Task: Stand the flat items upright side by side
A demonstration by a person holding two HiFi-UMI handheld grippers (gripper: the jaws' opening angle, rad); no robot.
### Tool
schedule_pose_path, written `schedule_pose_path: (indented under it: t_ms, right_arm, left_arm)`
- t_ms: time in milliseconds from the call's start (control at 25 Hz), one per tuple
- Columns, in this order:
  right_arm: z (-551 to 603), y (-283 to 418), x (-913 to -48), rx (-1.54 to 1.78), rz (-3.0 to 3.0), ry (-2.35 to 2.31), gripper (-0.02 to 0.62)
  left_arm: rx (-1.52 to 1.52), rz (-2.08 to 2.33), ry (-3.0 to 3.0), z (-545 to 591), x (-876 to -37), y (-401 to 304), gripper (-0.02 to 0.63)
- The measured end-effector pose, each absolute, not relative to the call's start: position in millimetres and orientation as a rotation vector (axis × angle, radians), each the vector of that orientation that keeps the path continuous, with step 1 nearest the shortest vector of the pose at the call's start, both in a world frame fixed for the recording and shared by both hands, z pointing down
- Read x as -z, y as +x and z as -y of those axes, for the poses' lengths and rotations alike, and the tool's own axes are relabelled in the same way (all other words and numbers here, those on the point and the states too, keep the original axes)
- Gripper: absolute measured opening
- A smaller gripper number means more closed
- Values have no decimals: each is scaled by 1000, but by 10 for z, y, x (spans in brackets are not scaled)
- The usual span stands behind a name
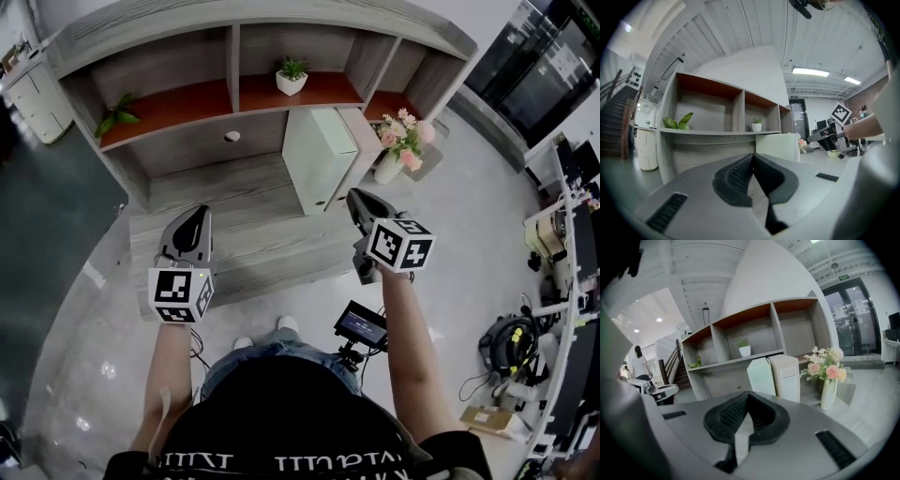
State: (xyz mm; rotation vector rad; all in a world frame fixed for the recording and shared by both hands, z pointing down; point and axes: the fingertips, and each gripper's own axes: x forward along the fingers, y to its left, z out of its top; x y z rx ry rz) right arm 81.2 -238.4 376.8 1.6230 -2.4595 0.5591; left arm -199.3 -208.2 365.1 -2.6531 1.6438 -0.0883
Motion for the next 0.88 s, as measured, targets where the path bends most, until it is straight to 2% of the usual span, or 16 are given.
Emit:
schedule_pose_path:
  t_ms: [640,880]
  right_arm:
    - [1501,645,-3039,75,2358,1958,14]
    - [1082,613,-2789,220,2294,2013,14]
  left_arm:
    - [3,-1514,-2743,1755,-3501,-2256,12]
    - [-61,-1461,-2742,1675,-3295,-2193,12]
